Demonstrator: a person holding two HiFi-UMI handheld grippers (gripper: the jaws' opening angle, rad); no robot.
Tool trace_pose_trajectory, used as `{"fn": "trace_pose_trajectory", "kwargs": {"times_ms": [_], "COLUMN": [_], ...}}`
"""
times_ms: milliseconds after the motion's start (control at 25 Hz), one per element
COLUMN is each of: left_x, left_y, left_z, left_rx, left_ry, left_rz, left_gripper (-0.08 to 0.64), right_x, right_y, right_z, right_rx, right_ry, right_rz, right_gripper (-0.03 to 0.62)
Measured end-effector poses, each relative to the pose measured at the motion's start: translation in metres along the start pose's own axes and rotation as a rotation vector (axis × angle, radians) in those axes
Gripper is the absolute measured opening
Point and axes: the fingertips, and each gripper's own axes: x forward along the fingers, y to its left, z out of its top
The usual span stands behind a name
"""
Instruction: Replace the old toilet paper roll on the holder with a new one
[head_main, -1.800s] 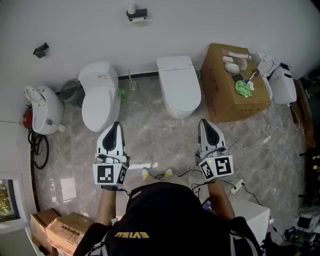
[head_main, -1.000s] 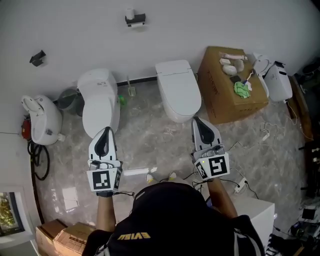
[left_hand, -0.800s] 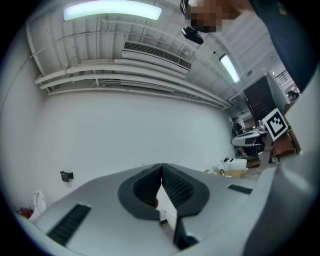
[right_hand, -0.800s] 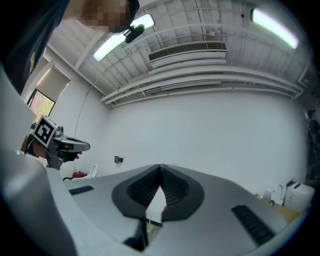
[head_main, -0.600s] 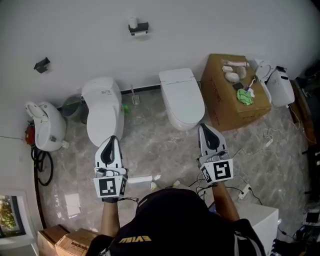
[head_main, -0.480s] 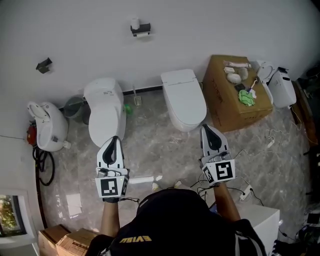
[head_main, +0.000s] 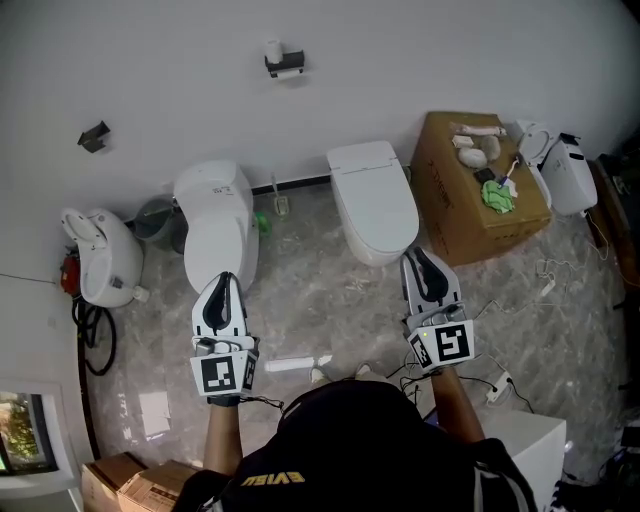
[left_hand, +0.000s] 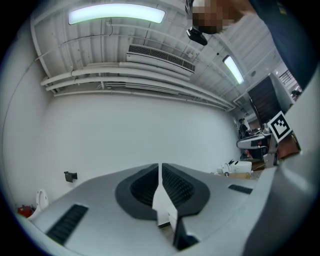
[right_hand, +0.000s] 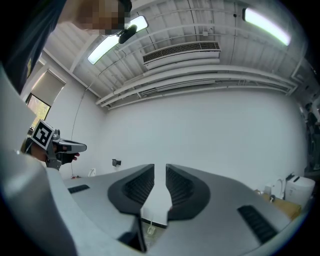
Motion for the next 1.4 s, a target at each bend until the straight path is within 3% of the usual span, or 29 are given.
{"fn": "trace_pose_trajectory", "kwargs": {"times_ms": [240, 360, 520, 640, 760, 880, 1240, 1400], "left_x": [0.001, -0.002, -0.002, -0.002, -0.013, -0.014, -0.014, -0.025], "left_y": [-0.007, -0.005, -0.01, -0.028, -0.036, -0.034, 0.017, 0.041], "left_z": [0.002, -0.006, -0.01, 0.001, 0.017, 0.015, 0.015, 0.008], "left_rx": [-0.022, 0.008, 0.002, -0.008, 0.007, 0.046, -0.034, 0.0], "left_ry": [0.031, 0.046, 0.062, 0.055, 0.032, 0.022, -0.021, -0.024], "left_rz": [-0.023, -0.041, -0.085, -0.171, -0.206, -0.23, -0.077, -0.081], "left_gripper": [0.025, 0.121, 0.181, 0.329, 0.363, 0.374, 0.38, 0.38], "right_x": [-0.002, -0.003, -0.003, -0.006, -0.011, -0.013, 0.001, 0.009], "right_y": [0.001, -0.002, -0.002, 0.004, 0.01, 0.013, 0.005, 0.014], "right_z": [0.005, 0.01, 0.011, 0.018, 0.024, 0.018, 0.012, 0.014], "right_rx": [-0.028, -0.04, -0.031, -0.047, -0.071, -0.096, -0.094, -0.093], "right_ry": [0.007, 0.003, 0.007, 0.013, 0.014, 0.034, 0.039, 0.047], "right_rz": [0.007, -0.001, -0.004, 0.022, 0.054, 0.065, 0.006, 0.006], "right_gripper": [0.103, 0.13, 0.168, 0.241, 0.297, 0.313, 0.314, 0.319]}}
